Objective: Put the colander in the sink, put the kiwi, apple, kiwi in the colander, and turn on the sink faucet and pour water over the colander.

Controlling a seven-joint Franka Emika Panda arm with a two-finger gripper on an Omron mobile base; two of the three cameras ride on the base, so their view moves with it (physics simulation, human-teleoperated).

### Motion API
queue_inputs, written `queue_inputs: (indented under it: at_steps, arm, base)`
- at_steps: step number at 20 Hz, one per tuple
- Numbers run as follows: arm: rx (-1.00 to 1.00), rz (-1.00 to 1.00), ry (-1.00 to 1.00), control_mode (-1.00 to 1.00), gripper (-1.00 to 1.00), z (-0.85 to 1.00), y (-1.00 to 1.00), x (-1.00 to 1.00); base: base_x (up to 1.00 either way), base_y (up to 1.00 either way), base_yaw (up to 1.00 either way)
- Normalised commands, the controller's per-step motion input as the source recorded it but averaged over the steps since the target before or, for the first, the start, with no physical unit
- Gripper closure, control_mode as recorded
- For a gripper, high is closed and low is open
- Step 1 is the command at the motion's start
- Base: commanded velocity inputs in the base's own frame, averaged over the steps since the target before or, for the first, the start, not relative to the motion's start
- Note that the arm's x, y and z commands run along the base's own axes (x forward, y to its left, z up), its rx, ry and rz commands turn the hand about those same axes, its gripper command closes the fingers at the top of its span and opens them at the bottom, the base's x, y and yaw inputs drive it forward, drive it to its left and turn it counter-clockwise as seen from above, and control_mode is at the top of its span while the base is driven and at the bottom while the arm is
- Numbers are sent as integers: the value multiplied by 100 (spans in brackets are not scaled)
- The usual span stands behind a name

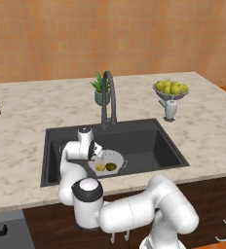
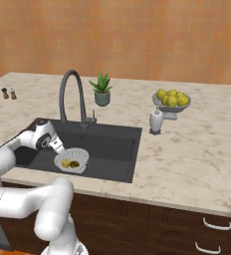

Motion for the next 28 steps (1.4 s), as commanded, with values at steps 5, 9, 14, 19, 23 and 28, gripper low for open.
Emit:
queue_inputs:
  at_steps: [5,9,14,19,23,28]
  arm:
    - [0,-1,1,-100,100,3,-25,-24]
    - [0,-1,0,-100,100,0,-12,-43]
    - [0,0,0,-100,100,-20,-5,18]
    - [0,0,0,-100,-100,-20,-10,11]
    - [0,0,0,-100,-100,0,0,0]
    - [0,0,0,-100,-100,21,0,-4]
  base:
    - [0,0,0]
    - [0,0,0]
    - [0,0,0]
    - [0,0,0]
    - [0,0,0]
    - [0,0,0]
